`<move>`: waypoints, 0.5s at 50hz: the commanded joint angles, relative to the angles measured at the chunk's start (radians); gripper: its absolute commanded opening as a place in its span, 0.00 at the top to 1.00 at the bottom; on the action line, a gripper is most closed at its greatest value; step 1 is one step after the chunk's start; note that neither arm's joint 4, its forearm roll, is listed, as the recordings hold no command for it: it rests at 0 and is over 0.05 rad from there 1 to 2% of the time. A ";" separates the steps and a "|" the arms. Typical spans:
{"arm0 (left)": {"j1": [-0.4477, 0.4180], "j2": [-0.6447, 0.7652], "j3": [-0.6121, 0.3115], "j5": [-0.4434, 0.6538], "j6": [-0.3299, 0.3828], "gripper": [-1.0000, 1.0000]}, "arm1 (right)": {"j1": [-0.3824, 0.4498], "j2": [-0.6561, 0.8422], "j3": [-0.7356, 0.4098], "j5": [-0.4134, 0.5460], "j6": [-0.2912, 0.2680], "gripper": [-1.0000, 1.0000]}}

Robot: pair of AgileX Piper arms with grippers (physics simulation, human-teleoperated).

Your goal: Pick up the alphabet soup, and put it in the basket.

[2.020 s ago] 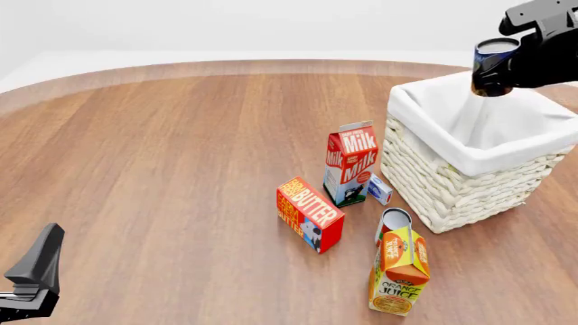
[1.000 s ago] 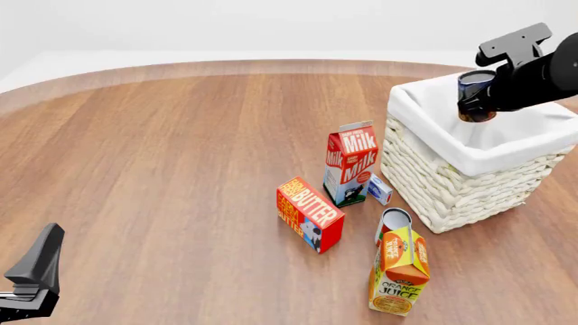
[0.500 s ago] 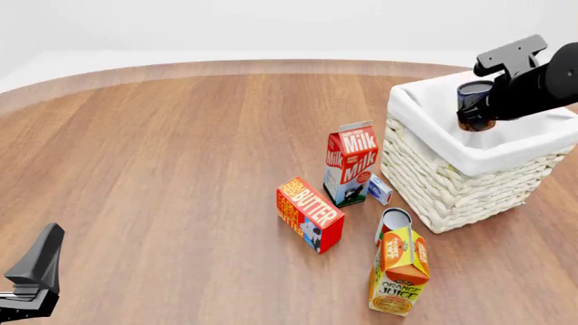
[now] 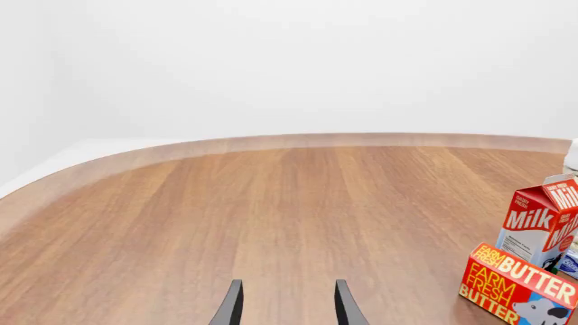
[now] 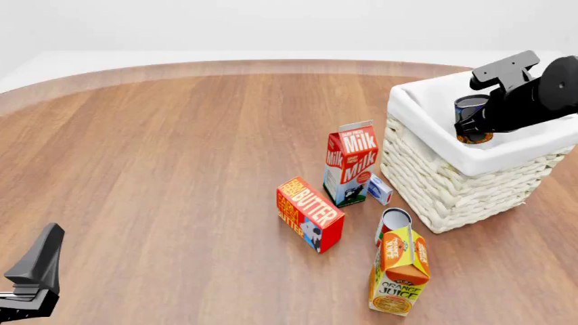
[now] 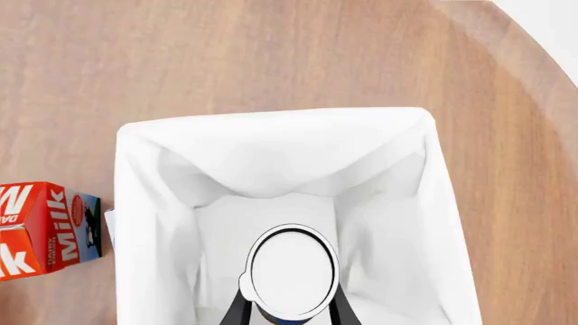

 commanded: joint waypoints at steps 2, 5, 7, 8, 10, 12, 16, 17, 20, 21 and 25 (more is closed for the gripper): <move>0.000 0.000 0.000 0.000 0.000 0.00 | -0.003 0.004 0.008 -0.012 0.020 1.00; 0.000 0.000 0.000 0.000 0.000 0.00 | -0.001 0.004 0.010 -0.013 0.020 1.00; 0.000 0.000 0.000 0.000 0.000 0.00 | -0.002 0.006 0.010 -0.014 0.021 1.00; 0.000 0.000 0.000 0.000 0.000 0.00 | -0.002 0.007 0.010 -0.015 0.021 1.00; 0.000 0.000 0.000 0.000 0.000 0.00 | -0.002 0.008 0.010 -0.015 0.020 1.00; 0.000 0.000 0.000 0.000 0.000 0.00 | -0.002 0.007 0.010 -0.013 0.021 1.00; 0.000 0.000 0.000 0.000 0.000 0.00 | -0.003 0.009 0.010 -0.014 0.021 1.00; 0.000 0.000 0.000 0.000 0.000 0.00 | -0.004 0.009 0.012 -0.015 0.021 1.00; 0.000 0.000 0.000 0.000 0.000 0.00 | -0.005 0.014 0.014 -0.020 0.022 1.00; 0.000 0.000 0.000 0.000 0.000 0.00 | -0.007 0.016 0.013 -0.023 0.023 1.00; 0.000 0.000 0.000 0.000 0.000 0.00 | -0.012 0.020 0.010 -0.024 0.021 1.00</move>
